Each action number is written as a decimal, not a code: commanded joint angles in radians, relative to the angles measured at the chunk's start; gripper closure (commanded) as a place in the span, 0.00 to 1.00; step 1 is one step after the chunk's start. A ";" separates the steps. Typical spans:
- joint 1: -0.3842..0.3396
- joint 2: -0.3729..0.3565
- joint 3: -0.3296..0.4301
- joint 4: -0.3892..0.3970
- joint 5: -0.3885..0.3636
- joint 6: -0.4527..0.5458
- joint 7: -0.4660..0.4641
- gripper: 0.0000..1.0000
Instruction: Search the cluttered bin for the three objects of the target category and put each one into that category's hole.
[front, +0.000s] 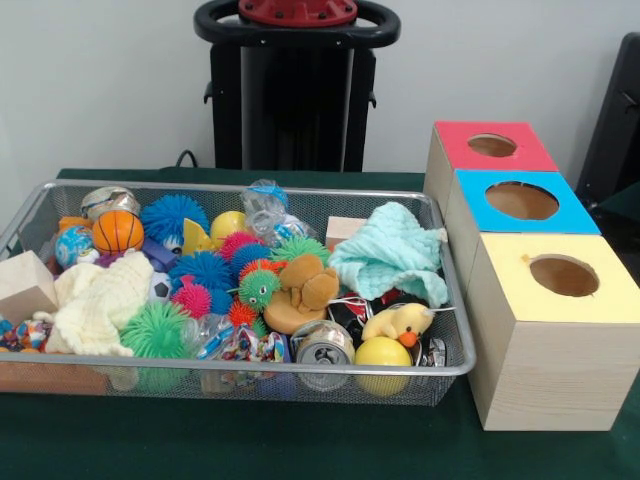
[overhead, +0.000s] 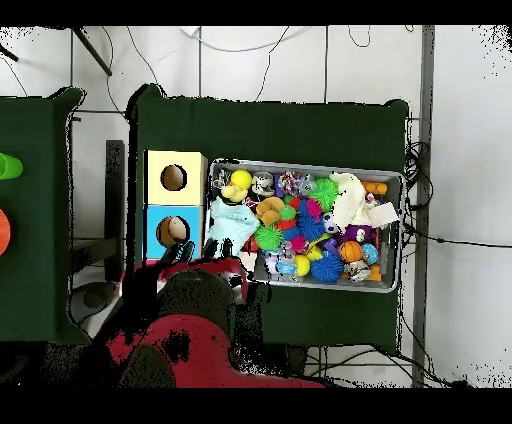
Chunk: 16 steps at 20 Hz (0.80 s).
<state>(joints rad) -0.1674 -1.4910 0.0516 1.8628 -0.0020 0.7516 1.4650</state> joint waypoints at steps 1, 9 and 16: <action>0.003 0.073 -0.024 0.126 0.013 -0.075 0.219 0.00; -0.012 0.043 -0.021 0.143 0.040 -0.058 0.071 0.00; -0.007 0.040 -0.026 0.109 0.018 0.011 0.072 0.00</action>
<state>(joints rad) -0.1622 -1.4680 0.0363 1.8870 0.0060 0.6303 1.4650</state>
